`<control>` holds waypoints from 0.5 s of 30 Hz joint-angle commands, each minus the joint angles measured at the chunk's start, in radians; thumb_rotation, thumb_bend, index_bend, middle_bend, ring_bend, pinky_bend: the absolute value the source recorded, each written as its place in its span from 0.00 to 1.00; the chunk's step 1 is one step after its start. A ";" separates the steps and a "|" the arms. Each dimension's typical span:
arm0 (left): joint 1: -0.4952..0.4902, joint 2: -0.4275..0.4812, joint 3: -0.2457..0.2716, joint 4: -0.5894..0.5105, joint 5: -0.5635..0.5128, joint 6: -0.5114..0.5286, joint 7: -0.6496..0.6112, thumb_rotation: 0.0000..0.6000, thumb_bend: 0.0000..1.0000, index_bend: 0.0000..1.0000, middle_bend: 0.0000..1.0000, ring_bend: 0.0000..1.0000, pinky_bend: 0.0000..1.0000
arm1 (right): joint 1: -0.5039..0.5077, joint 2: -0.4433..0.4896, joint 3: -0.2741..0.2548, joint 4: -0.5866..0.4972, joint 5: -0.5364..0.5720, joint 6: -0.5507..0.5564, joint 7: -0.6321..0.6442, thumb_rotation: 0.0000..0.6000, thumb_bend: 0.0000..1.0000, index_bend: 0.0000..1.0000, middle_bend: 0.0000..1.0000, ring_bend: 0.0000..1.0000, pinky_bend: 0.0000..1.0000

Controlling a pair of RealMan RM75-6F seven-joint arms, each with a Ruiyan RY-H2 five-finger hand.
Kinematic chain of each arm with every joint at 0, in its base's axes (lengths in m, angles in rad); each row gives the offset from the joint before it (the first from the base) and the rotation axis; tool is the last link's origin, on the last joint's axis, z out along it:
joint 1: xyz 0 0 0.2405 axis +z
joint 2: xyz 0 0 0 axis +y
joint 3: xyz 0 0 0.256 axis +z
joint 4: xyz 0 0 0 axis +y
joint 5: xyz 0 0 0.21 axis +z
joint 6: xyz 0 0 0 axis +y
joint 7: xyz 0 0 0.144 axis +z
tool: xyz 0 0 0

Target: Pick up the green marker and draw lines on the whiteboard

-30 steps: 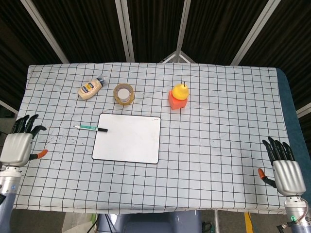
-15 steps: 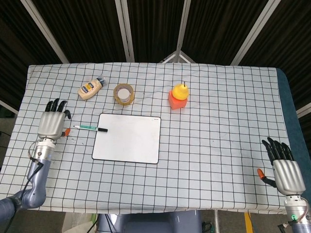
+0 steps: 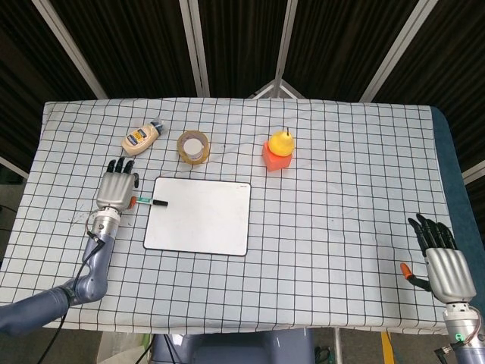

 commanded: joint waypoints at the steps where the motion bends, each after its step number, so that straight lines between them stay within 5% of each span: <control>1: -0.009 -0.015 0.010 0.015 -0.010 -0.012 0.004 1.00 0.44 0.47 0.11 0.01 0.09 | 0.001 0.001 0.000 -0.001 0.001 -0.002 0.000 1.00 0.32 0.00 0.00 0.00 0.04; 15: -0.022 -0.044 0.031 0.040 -0.024 -0.013 -0.012 1.00 0.44 0.47 0.11 0.01 0.09 | 0.002 0.000 -0.003 -0.009 0.004 -0.006 -0.011 1.00 0.32 0.00 0.00 0.00 0.04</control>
